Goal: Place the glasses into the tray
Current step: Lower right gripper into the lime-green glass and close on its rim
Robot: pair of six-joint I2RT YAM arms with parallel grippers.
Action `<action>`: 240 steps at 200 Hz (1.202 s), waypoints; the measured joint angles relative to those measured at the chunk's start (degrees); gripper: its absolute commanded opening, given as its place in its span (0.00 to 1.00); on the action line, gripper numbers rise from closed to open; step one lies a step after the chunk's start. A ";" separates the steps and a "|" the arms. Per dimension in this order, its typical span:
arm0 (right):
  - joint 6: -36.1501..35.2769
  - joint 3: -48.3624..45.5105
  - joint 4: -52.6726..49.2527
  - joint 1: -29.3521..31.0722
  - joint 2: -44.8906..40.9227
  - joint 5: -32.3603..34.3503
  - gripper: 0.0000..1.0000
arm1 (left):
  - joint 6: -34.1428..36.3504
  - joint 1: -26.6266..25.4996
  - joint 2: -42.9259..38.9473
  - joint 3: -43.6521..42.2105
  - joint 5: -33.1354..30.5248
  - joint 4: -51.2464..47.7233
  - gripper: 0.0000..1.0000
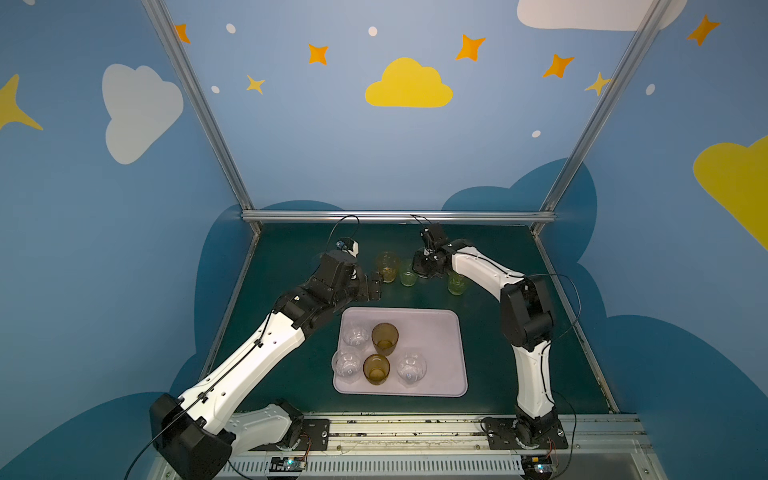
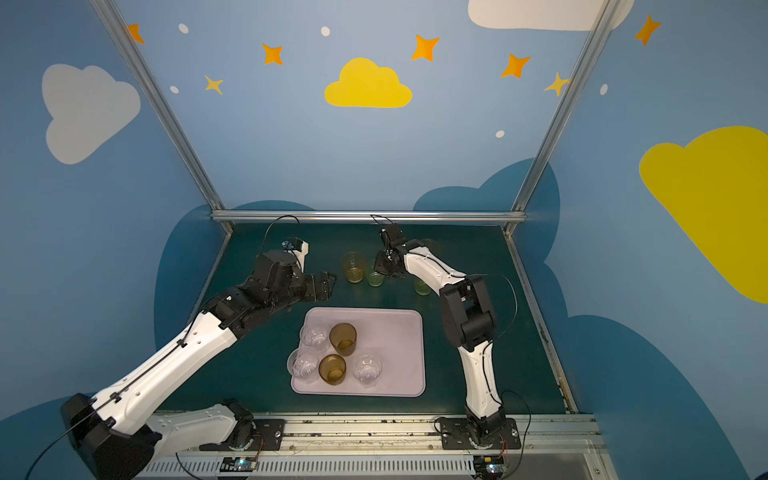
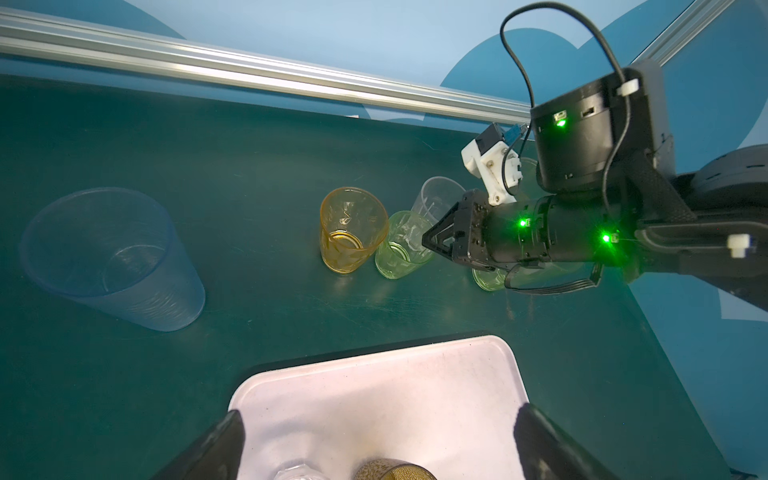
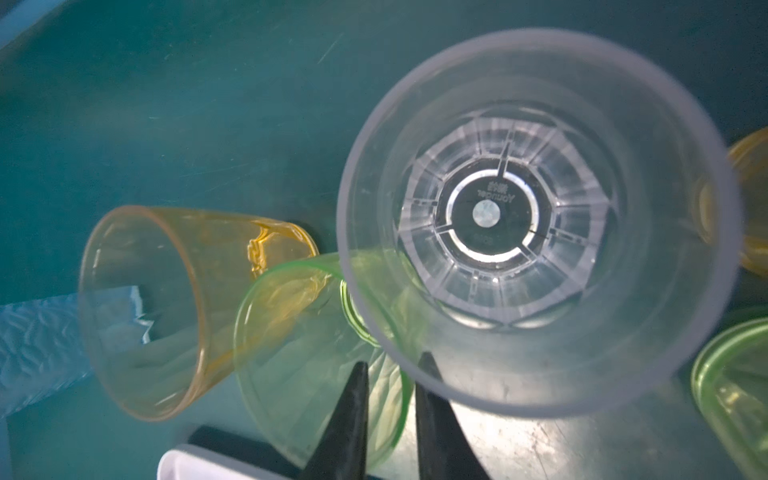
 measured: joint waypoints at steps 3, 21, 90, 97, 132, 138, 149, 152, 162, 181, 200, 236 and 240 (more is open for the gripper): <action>-0.02 0.00 -0.02 0.00 0.07 0.04 0.20 | 0.00 0.00 0.00 0.00 0.02 0.00 1.00; -0.02 0.00 -0.13 0.00 0.31 0.31 0.20 | 0.00 0.00 0.00 0.00 0.02 0.00 1.00; 0.00 0.00 -0.61 -0.04 0.35 1.16 0.16 | 0.00 0.00 0.02 0.00 0.02 0.00 1.00; 0.00 0.00 -0.68 -0.04 0.35 1.29 0.16 | 0.00 0.00 0.07 0.00 0.02 0.00 1.00; 0.02 0.00 -0.87 -0.04 0.35 1.66 0.12 | 0.00 0.00 0.26 0.00 0.02 -0.02 1.00; 0.02 0.00 -0.90 -0.04 0.35 1.75 0.12 | 0.00 0.00 0.26 0.00 0.02 -0.02 1.00; 0.02 0.00 -0.90 -0.04 0.35 1.81 0.11 | 0.00 0.00 0.24 0.00 0.02 -0.02 1.00; 0.02 0.00 -0.90 -0.04 0.35 1.84 0.11 | 0.00 0.00 0.26 0.00 0.02 -0.02 1.00; 0.00 0.00 -0.90 -0.04 0.35 1.84 0.07 | 0.02 0.00 0.26 0.00 0.02 -0.02 1.00; -0.09 -0.02 -0.94 -0.02 0.33 1.88 0.00 | 0.09 0.00 0.24 -0.02 0.02 0.02 1.00; -0.07 -0.02 -1.20 0.20 0.35 1.97 0.00 | 0.11 0.00 0.11 -0.31 0.00 0.13 1.00; 0.00 -0.13 -1.81 0.52 0.28 2.12 0.00 | 0.13 0.00 -0.48 -1.40 -0.39 0.44 1.00; 0.00 -0.15 -1.86 0.55 0.28 2.16 0.00 | 0.13 0.00 -0.55 -1.49 -0.46 0.50 1.00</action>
